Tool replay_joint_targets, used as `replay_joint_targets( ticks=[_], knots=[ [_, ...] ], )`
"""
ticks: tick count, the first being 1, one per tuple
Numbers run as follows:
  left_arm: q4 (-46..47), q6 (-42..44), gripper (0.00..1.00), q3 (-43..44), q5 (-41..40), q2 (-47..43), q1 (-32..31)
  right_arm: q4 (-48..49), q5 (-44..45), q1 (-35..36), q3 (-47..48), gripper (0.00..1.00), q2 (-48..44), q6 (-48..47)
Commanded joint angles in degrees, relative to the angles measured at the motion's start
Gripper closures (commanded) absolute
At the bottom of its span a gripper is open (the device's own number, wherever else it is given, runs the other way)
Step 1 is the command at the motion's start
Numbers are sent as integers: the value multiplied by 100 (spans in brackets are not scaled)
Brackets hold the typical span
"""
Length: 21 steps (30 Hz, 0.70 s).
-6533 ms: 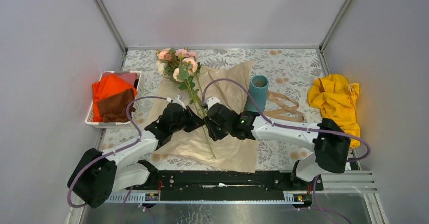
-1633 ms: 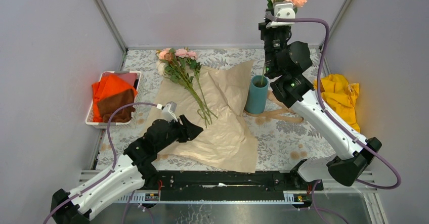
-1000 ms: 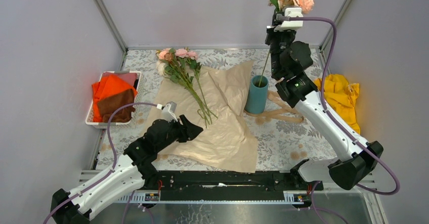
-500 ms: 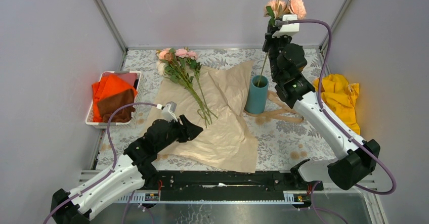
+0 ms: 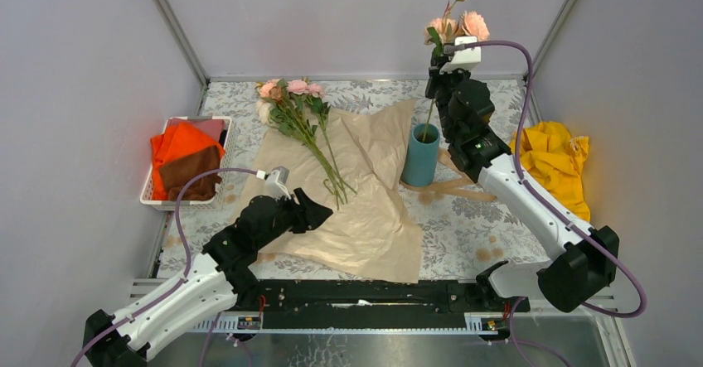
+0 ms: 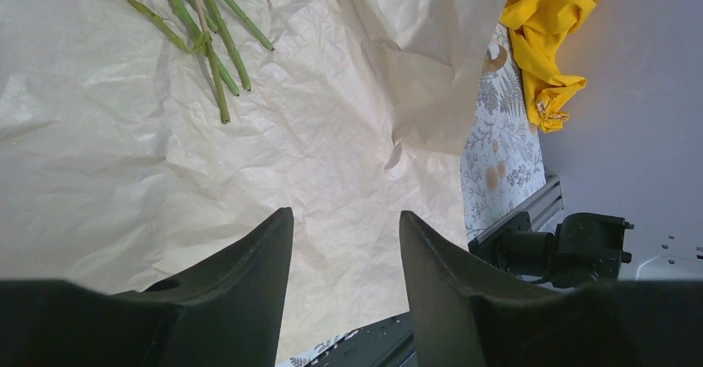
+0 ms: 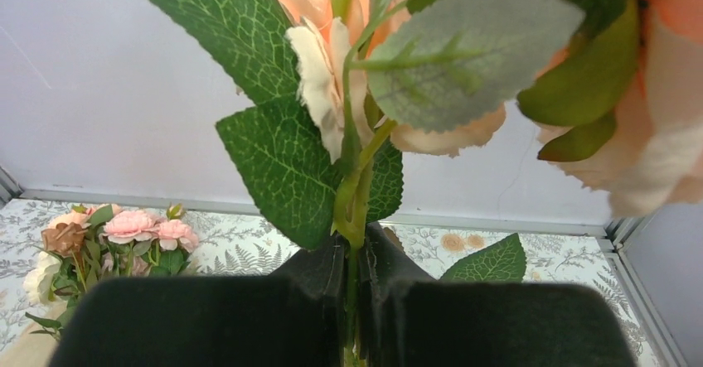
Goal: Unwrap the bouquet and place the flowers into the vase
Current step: Insert the fake flower into the vase.
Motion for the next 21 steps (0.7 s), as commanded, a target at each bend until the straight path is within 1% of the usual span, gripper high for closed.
replay_joint_targets(
  ticks=[1, 10, 16, 21],
  knots=[
    [157, -21, 43, -79, -85, -4, -9, 108, -111, -45, 49, 100, -222, 199],
    [202, -13, 43, -60, -65, 79, -12, -64, -169, -54, -249, 99, -208, 446],
    [200, -14, 43, -74, -74, 84, -11, -77, -153, -69, -572, 86, -273, 567],
    [200, -20, 43, -95, -77, 87, -5, -121, -165, -63, -688, 84, -327, 601]
  ],
)
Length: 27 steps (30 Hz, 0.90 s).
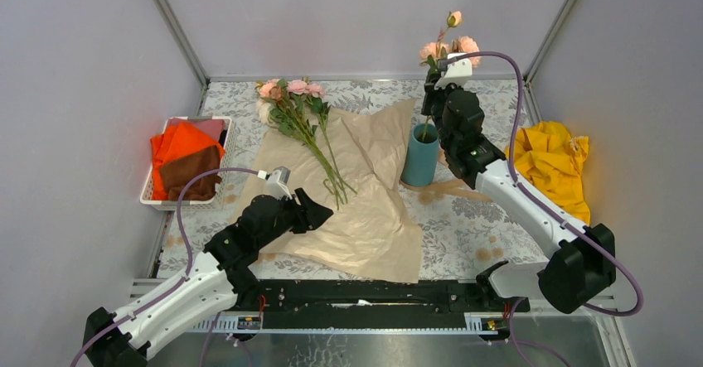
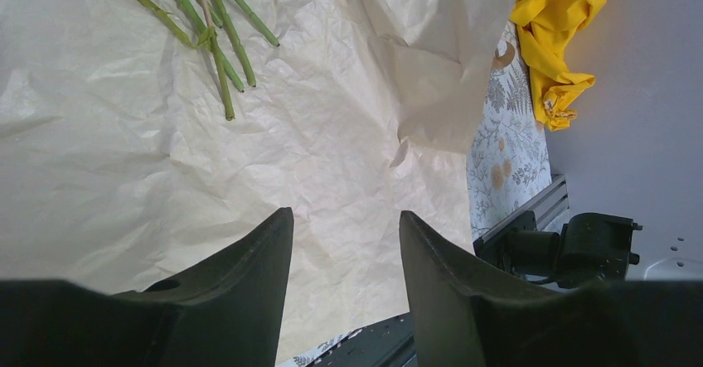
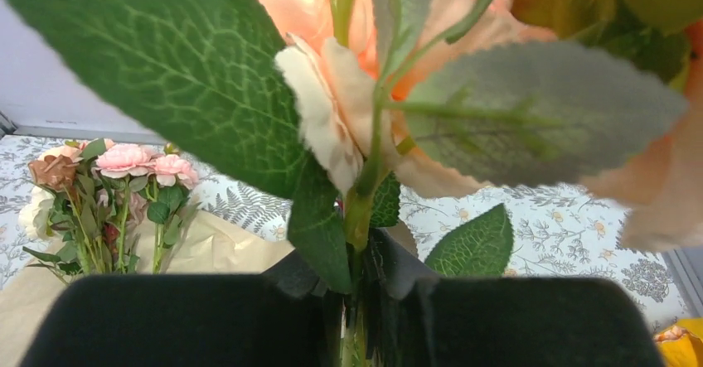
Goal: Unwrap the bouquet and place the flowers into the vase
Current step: Insert the fake flower into the vase.
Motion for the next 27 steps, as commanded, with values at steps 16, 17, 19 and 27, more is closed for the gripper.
replay_joint_targets(
  ticks=[16, 17, 19, 27],
  knots=[
    [165, -57, 43, -133, -92, -86, -7, -25, -2, -32, -273, 31, -623, 337],
    [177, -62, 43, -135, -93, -81, -11, -54, 8, -32, -255, 30, -653, 336],
    [199, -71, 43, -143, -86, -61, -6, -86, 35, -32, -243, 24, -728, 336],
    [218, -75, 43, -150, -76, -51, -6, -467, 395, -33, -157, 10, -1062, 518]
  ],
)
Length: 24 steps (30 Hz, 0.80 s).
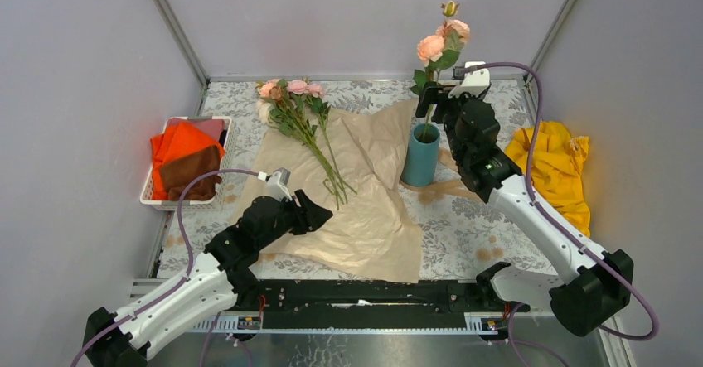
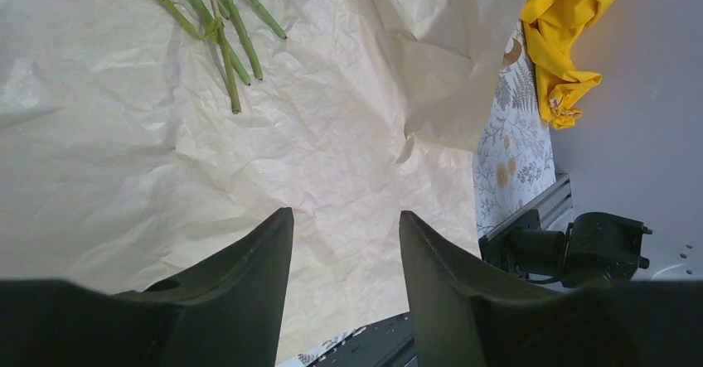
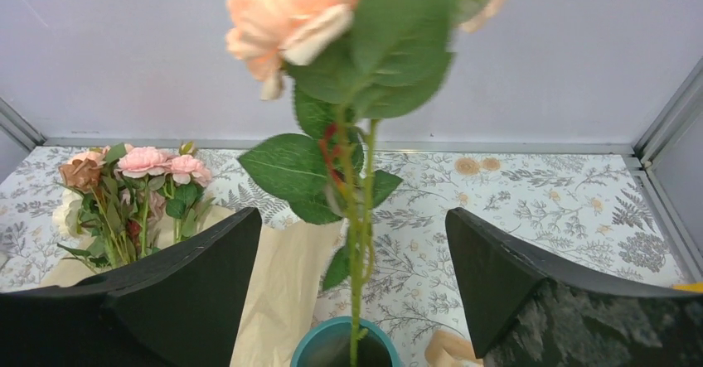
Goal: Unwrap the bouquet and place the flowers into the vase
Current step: Insert the fake flower into the vase.
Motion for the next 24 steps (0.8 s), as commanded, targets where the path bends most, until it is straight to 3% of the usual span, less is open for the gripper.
replay_joint_targets(
  ticks=[1, 6, 10, 17, 24],
  knots=[
    [222, -45, 43, -62, -76, -27, -9, -165, 475, -32, 201, 10, -365, 216],
    [221, -54, 43, -72, -76, -27, -6, -494, 832, -30, 198, 8, -889, 402],
    [253, -101, 43, -76, -85, -16, -8, -748, 587, -35, 272, 9, -1461, 726],
    [218, -178, 43, -22, -225, -40, -10, -1047, -740, -35, 532, 19, -2126, 1234],
    [-857, -238, 41, 593, -1379, -235, -8, -1288, -2567, -30, 1075, 34, -1762, 1952]
  ],
)
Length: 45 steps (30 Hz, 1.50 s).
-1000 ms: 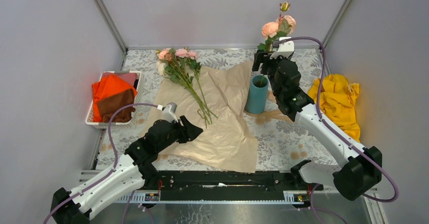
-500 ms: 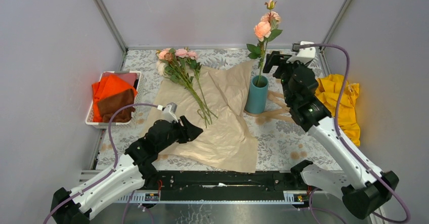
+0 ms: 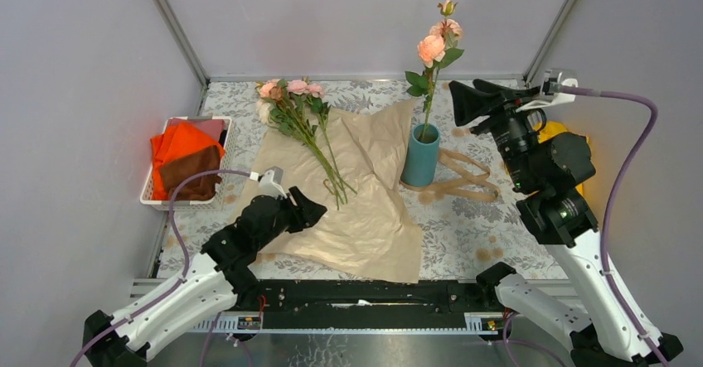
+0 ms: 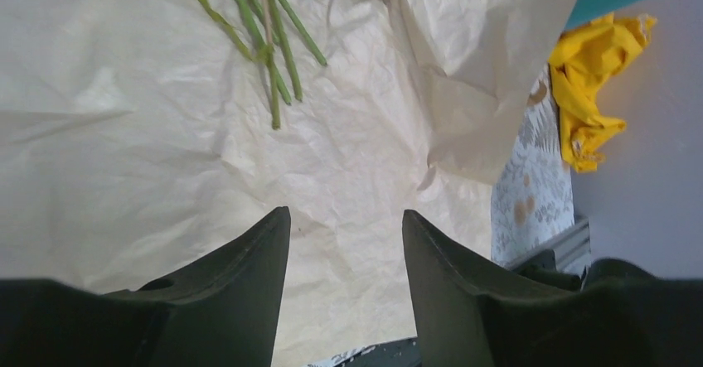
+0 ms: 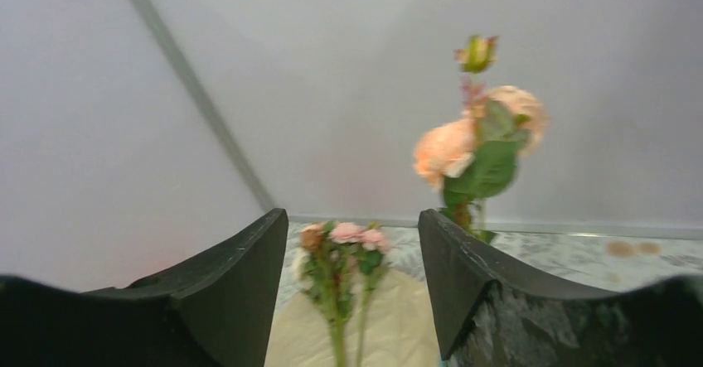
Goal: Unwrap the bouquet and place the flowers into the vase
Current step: Insert the fake flower into the vase, then pick up the fake flower from the wrapping paper.
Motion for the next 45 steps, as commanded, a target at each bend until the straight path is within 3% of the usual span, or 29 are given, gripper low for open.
replay_joint_targets(
  ticks=[1, 6, 10, 14, 22, 33, 45],
  knots=[
    [-742, -187, 40, 603, -1171, -237, -8, -38, -1675, -12, 347, 37, 429, 716],
    [-1563, -604, 34, 1064, -2261, -750, -4, -23, -2505, 315, 520, 42, 1071, 989],
    [-2068, -836, 31, 1229, -2775, -1195, -12, -691, -1432, 1806, 792, 42, 1552, 172],
    [-2490, -954, 30, 1299, -3087, -1527, -12, -1093, -1356, 2278, 881, 43, 2261, 272],
    [-2759, -1015, 29, 1270, -3178, -1774, -11, -1286, -1001, 2383, 542, 53, 3810, 679],
    [-2795, -1013, 29, 1118, -3035, -1843, -11, -1788, -604, 2383, 1499, 61, 6014, 472],
    [-2855, -1010, 28, 1031, -2944, -1965, -12, -1997, -422, 2374, 2311, 63, 7050, 340]
  ],
)
